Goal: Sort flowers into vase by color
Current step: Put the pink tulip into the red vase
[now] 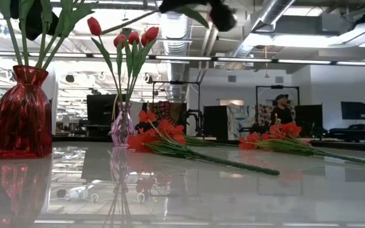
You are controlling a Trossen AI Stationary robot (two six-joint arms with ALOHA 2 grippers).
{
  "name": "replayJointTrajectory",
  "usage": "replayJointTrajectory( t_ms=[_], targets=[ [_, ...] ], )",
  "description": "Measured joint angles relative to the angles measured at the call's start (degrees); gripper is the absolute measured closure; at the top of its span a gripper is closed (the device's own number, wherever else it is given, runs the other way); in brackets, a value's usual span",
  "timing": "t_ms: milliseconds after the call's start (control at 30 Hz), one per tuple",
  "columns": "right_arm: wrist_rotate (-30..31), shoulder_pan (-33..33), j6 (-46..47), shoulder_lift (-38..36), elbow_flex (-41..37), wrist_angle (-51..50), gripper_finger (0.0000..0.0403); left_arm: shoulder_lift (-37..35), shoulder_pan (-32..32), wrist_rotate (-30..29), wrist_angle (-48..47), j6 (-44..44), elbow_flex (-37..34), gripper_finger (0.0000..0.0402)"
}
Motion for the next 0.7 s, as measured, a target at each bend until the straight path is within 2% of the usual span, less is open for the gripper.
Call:
replayJointTrajectory(
  t_ms=[200,367,600,700],
  targets=[
    [-3.0,-1.8,-23.4,2.1,0.0,13.7,0.0385,0.0,0.0,-0.2,-0.4,0.0,0.0,0.0278],
    [-7.6,-2.4,-37.0,4.3,0.0,23.0,0.0385,0.0,0.0,0.3,-0.4,0.0,0.0,0.0278],
    [-10.9,-1.9,-46.4,8.1,0.1,35.4,0.0385,0.0,0.0,-0.7,-0.7,0.0,0.0,0.0278],
    [-11.5,-1.2,-48.3,9.7,1.3,36.0,0.0385,0.0,0.0,-1.1,-0.7,0.4,0.0,0.0278]
  ],
)
